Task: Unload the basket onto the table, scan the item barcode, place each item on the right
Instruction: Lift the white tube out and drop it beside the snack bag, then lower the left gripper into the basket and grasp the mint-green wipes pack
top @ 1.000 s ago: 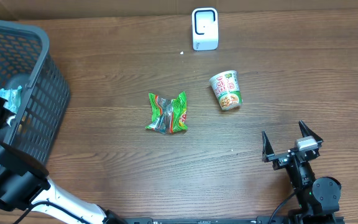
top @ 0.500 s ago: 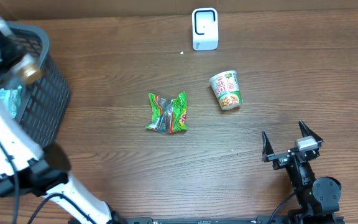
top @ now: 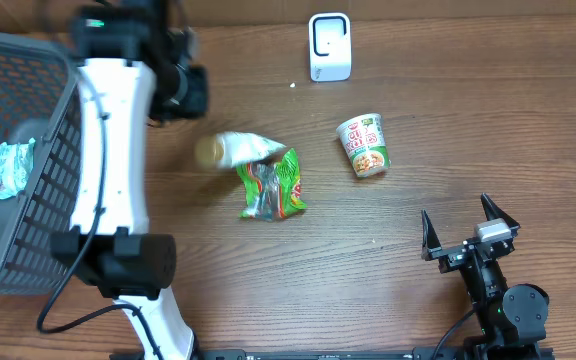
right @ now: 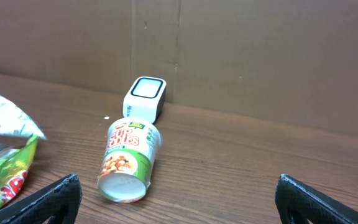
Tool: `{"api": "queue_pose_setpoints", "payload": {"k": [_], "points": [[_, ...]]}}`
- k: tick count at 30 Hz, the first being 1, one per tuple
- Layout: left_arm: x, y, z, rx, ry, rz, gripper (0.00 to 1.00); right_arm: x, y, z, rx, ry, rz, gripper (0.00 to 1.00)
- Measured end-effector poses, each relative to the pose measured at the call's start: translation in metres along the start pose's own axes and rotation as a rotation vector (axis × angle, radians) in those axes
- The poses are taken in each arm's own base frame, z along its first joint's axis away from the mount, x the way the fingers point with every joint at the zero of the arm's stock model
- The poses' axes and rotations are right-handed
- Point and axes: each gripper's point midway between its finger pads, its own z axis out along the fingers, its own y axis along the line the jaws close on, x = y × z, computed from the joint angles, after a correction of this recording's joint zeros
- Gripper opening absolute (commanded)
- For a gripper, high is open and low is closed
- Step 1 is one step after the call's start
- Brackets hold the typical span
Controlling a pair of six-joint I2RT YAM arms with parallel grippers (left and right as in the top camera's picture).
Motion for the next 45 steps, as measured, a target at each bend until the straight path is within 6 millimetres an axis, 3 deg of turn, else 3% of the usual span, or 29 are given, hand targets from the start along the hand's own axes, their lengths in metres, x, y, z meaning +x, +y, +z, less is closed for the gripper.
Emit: {"api": "queue_pose_setpoints", "payload": {"k": [7, 11, 14, 18, 21, 25, 28, 32, 35, 38, 43, 45], "points": [[0.029, 0.003, 0.092, -0.078, 0.159, 0.000, 0.21, 0.000, 0.000, 0.000, 0.000, 0.001, 0.001, 1.00], [0.037, 0.006, 0.113, -0.086, 0.180, -0.013, 0.58, 0.000, 0.000, 0.000, 0.000, 0.000, 0.000, 1.00], [0.032, 0.005, 0.114, -0.083, 0.160, -0.025, 0.72, 0.000, 0.000, 0.000, 0.000, 0.000, 0.000, 1.00], [0.025, 0.003, 0.094, -0.080, 0.141, -0.023, 0.82, 0.000, 0.000, 0.000, 0.000, 0.000, 0.000, 1.00], [-0.008, -0.003, 0.048, -0.057, 0.001, -0.024, 1.00, 0.000, 0.000, 0.000, 0.000, 0.001, 0.000, 1.00], [-0.052, 0.001, -0.032, -0.039, -0.253, -0.045, 1.00, 0.000, 0.000, 0.000, 0.000, 0.000, 0.000, 1.00], [-0.068, 0.035, -0.090, -0.063, -0.423, -0.118, 1.00, 0.000, 0.000, 0.000, 0.000, 0.000, 0.000, 1.00], [-0.064, 0.113, -0.137, -0.141, -0.543, -0.282, 0.98, 0.000, 0.000, 0.000, 0.000, 0.000, 0.000, 1.00], [-0.051, 0.170, -0.148, -0.210, -0.557, -0.384, 0.95, 0.000, 0.000, 0.000, 0.000, 0.001, 0.000, 1.00], [-0.035, 0.225, -0.155, -0.277, -0.562, -0.479, 0.85, 0.000, 0.000, 0.000, 0.000, 0.000, 0.000, 1.00], [-0.004, 0.286, -0.155, -0.332, -0.537, -0.622, 0.84, 0.000, 0.000, 0.000, 0.000, 0.000, 0.000, 1.00], [0.004, 0.302, -0.155, -0.343, -0.536, -0.663, 0.84, 0.000, 0.000, 0.000, 0.000, 0.000, 0.000, 1.00]]}}
